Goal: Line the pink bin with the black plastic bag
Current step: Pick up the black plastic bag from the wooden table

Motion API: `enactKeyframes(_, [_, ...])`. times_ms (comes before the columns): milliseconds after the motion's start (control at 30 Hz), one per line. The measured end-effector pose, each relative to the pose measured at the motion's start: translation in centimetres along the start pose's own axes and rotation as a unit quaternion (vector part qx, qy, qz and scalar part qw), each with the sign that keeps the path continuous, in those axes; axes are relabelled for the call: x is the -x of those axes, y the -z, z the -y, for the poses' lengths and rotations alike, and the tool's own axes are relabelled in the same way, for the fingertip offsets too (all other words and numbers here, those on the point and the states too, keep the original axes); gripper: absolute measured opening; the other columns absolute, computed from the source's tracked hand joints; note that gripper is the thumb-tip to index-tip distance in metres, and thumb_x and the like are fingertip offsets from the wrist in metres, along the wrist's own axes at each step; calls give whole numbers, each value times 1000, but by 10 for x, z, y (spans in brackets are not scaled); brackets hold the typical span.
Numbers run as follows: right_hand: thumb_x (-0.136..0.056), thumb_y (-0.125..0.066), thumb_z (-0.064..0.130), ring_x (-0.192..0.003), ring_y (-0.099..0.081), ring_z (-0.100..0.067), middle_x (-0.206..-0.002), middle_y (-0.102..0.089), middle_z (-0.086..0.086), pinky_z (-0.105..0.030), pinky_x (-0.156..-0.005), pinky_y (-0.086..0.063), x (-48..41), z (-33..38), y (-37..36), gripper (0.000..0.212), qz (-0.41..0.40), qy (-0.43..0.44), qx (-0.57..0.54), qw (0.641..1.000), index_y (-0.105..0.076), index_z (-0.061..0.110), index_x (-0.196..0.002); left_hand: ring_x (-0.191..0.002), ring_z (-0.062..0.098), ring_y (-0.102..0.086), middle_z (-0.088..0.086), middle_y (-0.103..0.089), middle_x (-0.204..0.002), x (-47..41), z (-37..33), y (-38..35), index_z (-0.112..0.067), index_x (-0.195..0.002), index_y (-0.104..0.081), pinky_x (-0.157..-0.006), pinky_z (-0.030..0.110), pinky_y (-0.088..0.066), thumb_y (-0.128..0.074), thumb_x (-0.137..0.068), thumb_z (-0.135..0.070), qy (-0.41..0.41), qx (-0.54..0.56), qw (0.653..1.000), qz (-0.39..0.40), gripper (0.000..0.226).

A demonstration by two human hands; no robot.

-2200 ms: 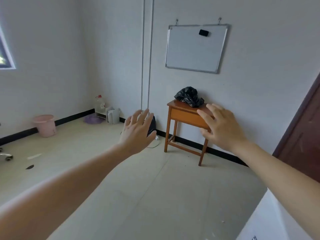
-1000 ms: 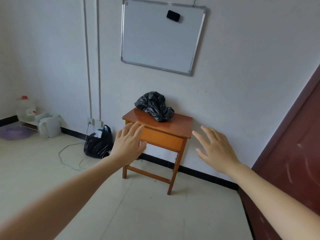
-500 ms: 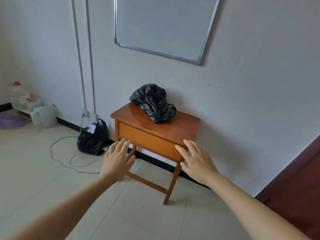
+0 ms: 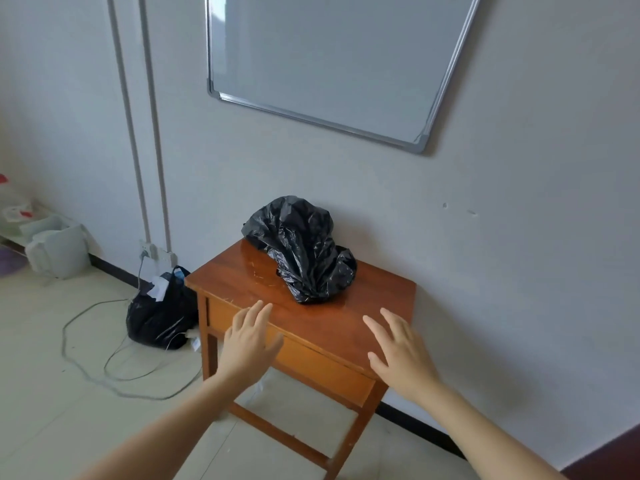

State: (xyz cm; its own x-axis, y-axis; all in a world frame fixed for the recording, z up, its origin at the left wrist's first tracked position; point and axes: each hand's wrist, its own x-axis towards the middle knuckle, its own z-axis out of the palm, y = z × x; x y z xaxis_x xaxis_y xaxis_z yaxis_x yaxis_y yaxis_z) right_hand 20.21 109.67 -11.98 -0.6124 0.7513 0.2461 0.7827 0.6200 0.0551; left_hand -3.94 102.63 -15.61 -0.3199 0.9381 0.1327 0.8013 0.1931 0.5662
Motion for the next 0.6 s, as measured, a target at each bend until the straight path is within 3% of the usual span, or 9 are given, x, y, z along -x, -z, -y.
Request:
enactKeyframes(67, [-92,-46,29,-141,-16,-29,-153,-15,-18,-41,-113,-22,-25,-24,-20,58,22,-13,-12,1000,-20,20,-144,-139,25,-8,4,-16,-153,-29,1,-14,-18,-141,-20,-110,48,-18,-41,-93,-36,23,0,1000,-3,56])
enactKeyframes(133, [-84,-61,29,-133,-35,-35,-145,-33,-24,-45,-104,-37,-55,-45,-29,62,-19,-11,2,1000,-34,17,-138,-139,26,-8,4,-16,-153,-57,-3,-28,-18,-141,-20,-110,47,-18,-39,-94,-36,45,2,999,-7,55])
enactKeyframes(200, [-65,-79,30,-110,-60,-33,-125,-58,-22,-40,-81,-54,-88,-71,-44,68,-30,5,19,999,-50,16,-125,-139,25,-8,4,-16,-153,-84,-11,-42,-17,-141,-20,-110,47,-18,-38,-94,-35,58,3,998,-14,54])
enactKeyframes(267, [-59,-82,32,-103,-65,-28,-118,-64,-17,-36,-74,-56,-119,-90,-53,69,-17,11,2,1000,-52,17,-120,-139,25,-8,4,-17,-153,-111,-22,-53,-18,-141,-20,-110,47,-19,-39,-94,-35,67,0,997,-25,54])
enactKeyframes(400, [-66,-77,32,-109,-62,-28,-124,-60,-13,-36,-80,-54,-175,-118,-73,65,-17,71,-36,997,-50,18,-123,-139,22,-7,2,-16,-153,-157,-41,-64,-20,-141,-18,-110,45,-17,-38,-94,-34,104,4,993,-55,53])
enactKeyframes(500, [-82,-56,31,-126,-46,-33,-139,-46,-16,-44,-97,-43,-217,-124,-87,55,8,82,-105,991,-43,16,-133,-139,21,-7,1,-16,-153,-175,-43,-72,-21,-141,-18,-111,44,-17,-35,-91,-44,129,-9,989,-67,57])
enactKeyframes(600, [-83,-44,36,-129,-41,-37,-141,-42,-18,-48,-99,-40,-242,-118,-112,54,29,84,-143,986,-43,16,-133,-139,21,-10,1,-19,-152,-178,-36,-81,-20,-141,-21,-112,43,-17,-9,-72,-63,127,-73,988,-53,82])
